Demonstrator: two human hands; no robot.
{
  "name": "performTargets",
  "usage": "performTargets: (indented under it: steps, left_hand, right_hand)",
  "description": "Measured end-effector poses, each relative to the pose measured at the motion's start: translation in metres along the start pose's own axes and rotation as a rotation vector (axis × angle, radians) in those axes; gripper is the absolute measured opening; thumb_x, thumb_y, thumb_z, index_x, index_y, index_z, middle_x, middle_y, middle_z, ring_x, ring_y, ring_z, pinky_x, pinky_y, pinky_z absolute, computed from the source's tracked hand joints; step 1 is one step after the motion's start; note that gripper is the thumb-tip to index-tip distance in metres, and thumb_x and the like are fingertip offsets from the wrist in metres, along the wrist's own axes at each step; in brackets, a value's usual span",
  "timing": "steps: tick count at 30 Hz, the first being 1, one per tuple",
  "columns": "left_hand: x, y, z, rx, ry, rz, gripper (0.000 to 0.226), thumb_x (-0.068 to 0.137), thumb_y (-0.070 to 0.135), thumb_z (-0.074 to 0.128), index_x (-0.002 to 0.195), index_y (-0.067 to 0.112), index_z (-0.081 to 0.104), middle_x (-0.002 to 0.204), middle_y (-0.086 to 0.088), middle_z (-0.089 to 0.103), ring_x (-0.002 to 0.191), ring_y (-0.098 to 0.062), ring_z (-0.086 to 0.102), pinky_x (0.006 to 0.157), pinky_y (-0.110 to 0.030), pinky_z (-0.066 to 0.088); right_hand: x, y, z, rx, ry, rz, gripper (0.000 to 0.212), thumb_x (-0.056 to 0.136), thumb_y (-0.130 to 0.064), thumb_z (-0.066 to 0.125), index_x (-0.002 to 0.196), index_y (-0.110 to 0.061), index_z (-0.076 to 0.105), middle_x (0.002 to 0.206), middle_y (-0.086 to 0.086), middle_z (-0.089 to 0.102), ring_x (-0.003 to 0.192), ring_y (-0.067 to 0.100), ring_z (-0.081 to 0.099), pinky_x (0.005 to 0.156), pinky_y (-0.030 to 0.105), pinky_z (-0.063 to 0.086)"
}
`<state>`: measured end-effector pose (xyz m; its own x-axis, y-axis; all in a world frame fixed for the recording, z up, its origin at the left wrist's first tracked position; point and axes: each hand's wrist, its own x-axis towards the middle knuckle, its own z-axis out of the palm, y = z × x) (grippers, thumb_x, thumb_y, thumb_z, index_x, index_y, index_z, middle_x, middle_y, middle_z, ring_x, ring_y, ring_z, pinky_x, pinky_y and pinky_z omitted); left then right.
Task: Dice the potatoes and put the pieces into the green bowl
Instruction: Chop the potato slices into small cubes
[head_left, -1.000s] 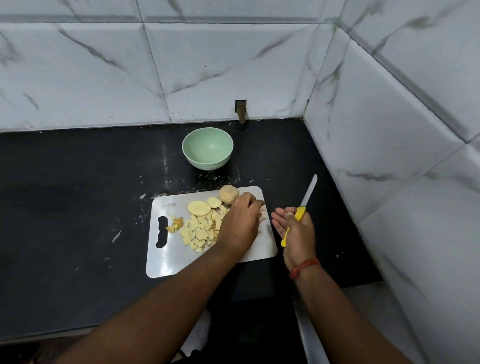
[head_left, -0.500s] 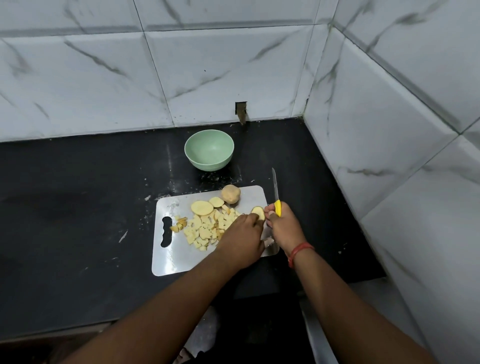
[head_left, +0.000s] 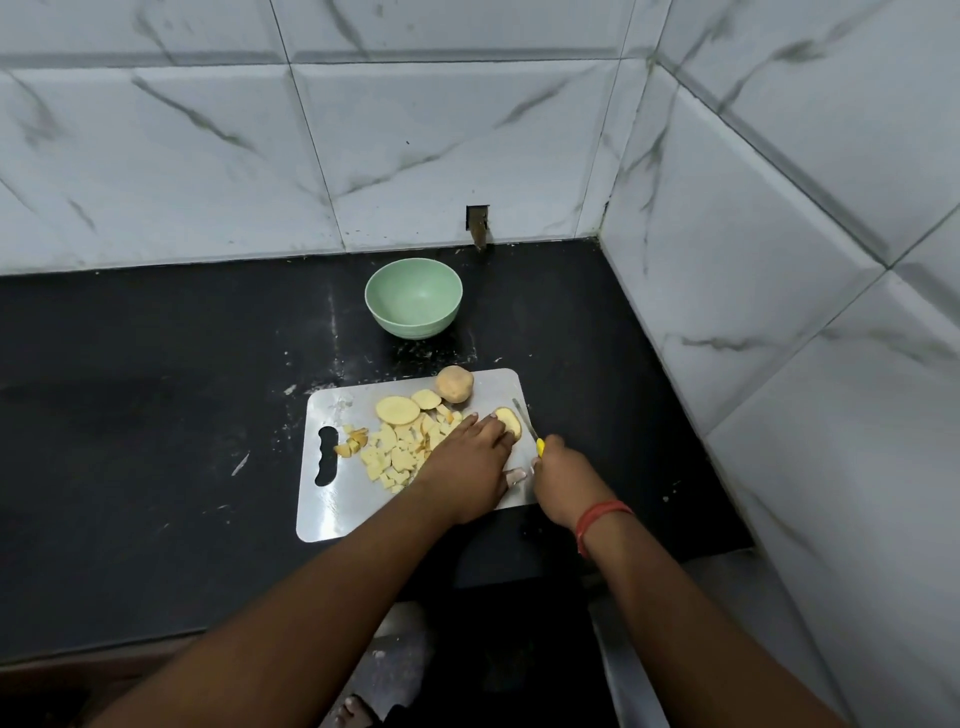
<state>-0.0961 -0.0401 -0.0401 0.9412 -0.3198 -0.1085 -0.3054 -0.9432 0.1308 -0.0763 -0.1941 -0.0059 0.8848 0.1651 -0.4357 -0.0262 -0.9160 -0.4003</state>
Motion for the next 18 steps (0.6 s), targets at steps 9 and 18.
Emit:
performTargets:
  steps: [9,18]
  left_hand:
    - [-0.001,-0.016,-0.010,-0.009,-0.015,0.100,0.052,0.107,0.043,0.040,0.144,0.008,0.049,0.146,-0.013,0.043,0.132,-0.029,0.044,0.121,-0.035,0.015]
    - [-0.002,-0.017,-0.011,0.039,-0.029,0.110,0.056,0.103,0.034,0.046,0.153,0.010,0.040,0.150,-0.014,0.038,0.136,-0.031,0.040,0.121,-0.034,0.016]
  right_hand:
    - [0.007,-0.018,-0.001,-0.066,-0.057,0.051,0.030,0.099,-0.012,0.044,0.127,-0.001,0.041,0.124,0.020,0.057,0.110,0.032,0.060,0.082,0.033,0.046]
    - [-0.004,-0.043,-0.010,-0.131,-0.248,0.132,0.038,0.103,-0.020,0.041,0.139,-0.007,0.042,0.141,0.011,0.048,0.129,0.027,0.049,0.099,0.029,0.042]
